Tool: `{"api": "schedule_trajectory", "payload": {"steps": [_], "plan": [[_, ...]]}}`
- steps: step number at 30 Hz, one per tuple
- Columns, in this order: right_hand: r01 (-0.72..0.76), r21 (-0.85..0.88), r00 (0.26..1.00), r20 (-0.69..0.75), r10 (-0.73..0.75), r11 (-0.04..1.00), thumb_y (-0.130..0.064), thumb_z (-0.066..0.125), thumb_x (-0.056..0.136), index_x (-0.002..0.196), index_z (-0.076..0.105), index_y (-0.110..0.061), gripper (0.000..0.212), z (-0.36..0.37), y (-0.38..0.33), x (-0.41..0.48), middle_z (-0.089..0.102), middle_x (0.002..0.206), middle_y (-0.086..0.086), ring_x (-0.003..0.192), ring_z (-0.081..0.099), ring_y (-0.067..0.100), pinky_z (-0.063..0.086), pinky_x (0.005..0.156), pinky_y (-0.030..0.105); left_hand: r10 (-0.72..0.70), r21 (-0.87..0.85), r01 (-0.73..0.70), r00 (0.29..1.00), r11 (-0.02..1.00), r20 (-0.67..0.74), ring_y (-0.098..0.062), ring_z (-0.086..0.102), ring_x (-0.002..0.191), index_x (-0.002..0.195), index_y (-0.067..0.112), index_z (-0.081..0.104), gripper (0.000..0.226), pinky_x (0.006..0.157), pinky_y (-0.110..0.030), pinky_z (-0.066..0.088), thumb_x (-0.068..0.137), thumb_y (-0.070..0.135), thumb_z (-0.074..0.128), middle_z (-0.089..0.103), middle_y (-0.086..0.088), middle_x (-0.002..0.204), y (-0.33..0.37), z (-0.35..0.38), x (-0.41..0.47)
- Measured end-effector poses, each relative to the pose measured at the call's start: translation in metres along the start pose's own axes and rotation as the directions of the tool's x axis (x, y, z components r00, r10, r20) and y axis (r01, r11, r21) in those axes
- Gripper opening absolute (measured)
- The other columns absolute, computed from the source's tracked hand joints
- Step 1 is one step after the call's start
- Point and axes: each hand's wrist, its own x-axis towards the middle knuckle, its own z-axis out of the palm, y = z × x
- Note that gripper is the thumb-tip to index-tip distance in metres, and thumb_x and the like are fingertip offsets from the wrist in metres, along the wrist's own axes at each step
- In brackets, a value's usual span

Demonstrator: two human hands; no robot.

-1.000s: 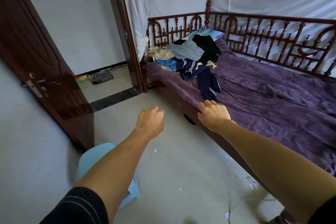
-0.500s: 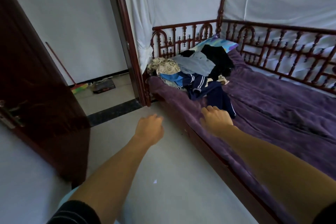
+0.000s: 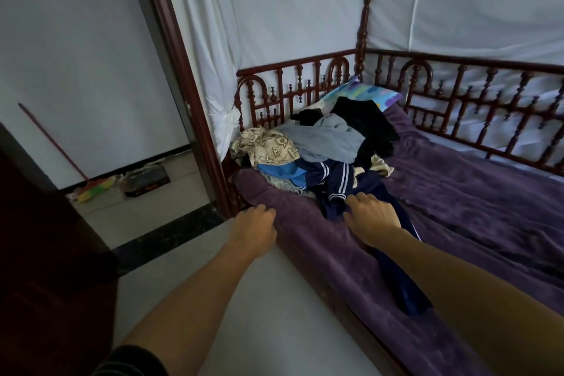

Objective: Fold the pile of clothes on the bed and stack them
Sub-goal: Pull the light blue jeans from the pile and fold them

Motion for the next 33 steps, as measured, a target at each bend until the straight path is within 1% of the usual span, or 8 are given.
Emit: {"api": "schedule_trajectory", "payload": {"steps": [7, 11, 16, 19, 22, 24, 28, 33], "plan": [[-0.017, -0.025, 1.000, 0.023, 0.018, 1.000, -0.034, 0.040, 0.097, 0.116, 0.051, -0.017, 0.028, 0.046, 0.033, 0.136, 0.057, 0.111, 0.003, 0.104, 0.055, 0.024, 0.037, 0.063, 0.033, 0.047, -0.033, -0.045, 0.997, 0.998, 0.057, -0.026, 0.057, 0.102, 0.110, 0.014, 0.057, 0.025, 0.081, -0.038, 0.045, 0.092, 0.025, 0.044, 0.056, -0.006, 0.110, -0.037, 0.045, 0.147], [-0.028, 0.013, 0.998, 0.062, 0.027, 1.000, -0.038, 0.041, 0.097, 0.118, 0.052, -0.017, 0.031, 0.089, 0.054, 0.220, 0.057, 0.112, 0.003, 0.102, 0.056, 0.024, 0.045, 0.068, 0.035, 0.064, -0.043, -0.060, 0.995, 0.997, 0.083, -0.025, 0.056, 0.101, 0.110, 0.015, 0.056, 0.026, 0.078, -0.037, 0.043, 0.092, 0.028, 0.043, 0.056, -0.005, 0.110, -0.055, 0.079, 0.237], [-0.020, 0.002, 0.994, 0.103, 0.020, 1.000, -0.039, 0.040, 0.097, 0.119, 0.050, -0.016, 0.033, 0.132, 0.084, 0.316, 0.056, 0.113, 0.005, 0.101, 0.056, 0.026, 0.037, 0.064, 0.033, 0.051, -0.098, -0.041, 0.994, 0.994, 0.102, -0.024, 0.058, 0.098, 0.105, 0.015, 0.057, 0.023, 0.076, -0.037, 0.043, 0.091, 0.027, 0.043, 0.057, -0.004, 0.107, -0.076, 0.108, 0.343], [-0.046, 0.021, 0.988, 0.146, 0.043, 0.999, -0.037, 0.041, 0.098, 0.120, 0.049, -0.016, 0.031, 0.143, 0.096, 0.364, 0.056, 0.114, 0.005, 0.104, 0.055, 0.027, 0.037, 0.066, 0.034, 0.066, -0.155, -0.047, 0.991, 0.987, 0.114, -0.024, 0.058, 0.095, 0.102, 0.015, 0.057, 0.020, 0.069, -0.034, 0.039, 0.090, 0.025, 0.044, 0.058, -0.003, 0.103, -0.089, 0.120, 0.389], [-0.035, 0.020, 0.991, 0.131, 0.032, 0.999, -0.037, 0.042, 0.097, 0.120, 0.051, -0.017, 0.032, 0.160, 0.104, 0.411, 0.056, 0.114, 0.004, 0.104, 0.056, 0.025, 0.039, 0.066, 0.034, 0.088, -0.178, -0.067, 0.990, 0.982, 0.114, -0.025, 0.058, 0.098, 0.109, 0.015, 0.056, 0.023, 0.072, -0.034, 0.042, 0.091, 0.026, 0.046, 0.058, -0.003, 0.109, -0.107, 0.138, 0.444], [-0.051, 0.017, 0.989, 0.137, 0.049, 0.999, -0.037, 0.042, 0.096, 0.117, 0.052, -0.017, 0.030, 0.174, 0.108, 0.442, 0.057, 0.110, 0.004, 0.100, 0.056, 0.024, 0.037, 0.065, 0.033, 0.108, -0.198, -0.082, 0.986, 0.977, 0.125, -0.025, 0.058, 0.097, 0.106, 0.014, 0.057, 0.022, 0.070, -0.032, 0.038, 0.090, 0.026, 0.047, 0.058, -0.005, 0.105, -0.119, 0.155, 0.485], [-0.130, -0.001, 0.961, 0.244, 0.127, 0.991, -0.037, 0.045, 0.095, 0.118, 0.049, -0.017, 0.031, 0.217, 0.115, 0.495, 0.054, 0.113, 0.005, 0.104, 0.054, 0.026, 0.036, 0.068, 0.034, 0.165, -0.220, -0.121, 0.966, 0.968, 0.197, -0.025, 0.057, 0.094, 0.098, 0.014, 0.055, 0.015, 0.070, -0.032, 0.035, 0.089, 0.024, 0.049, 0.057, -0.005, 0.100, -0.140, 0.202, 0.562], [-0.189, 0.008, 0.900, 0.402, 0.170, 0.982, -0.038, 0.051, 0.092, 0.128, 0.044, -0.018, 0.042, 0.275, 0.109, 0.576, 0.050, 0.124, 0.006, 0.115, 0.050, 0.027, 0.044, 0.083, 0.038, 0.264, -0.286, -0.188, 0.929, 0.940, 0.258, -0.024, 0.054, 0.101, 0.108, 0.014, 0.057, 0.023, 0.080, -0.036, 0.043, 0.088, 0.025, 0.051, 0.056, -0.004, 0.108, -0.168, 0.259, 0.654]]}}
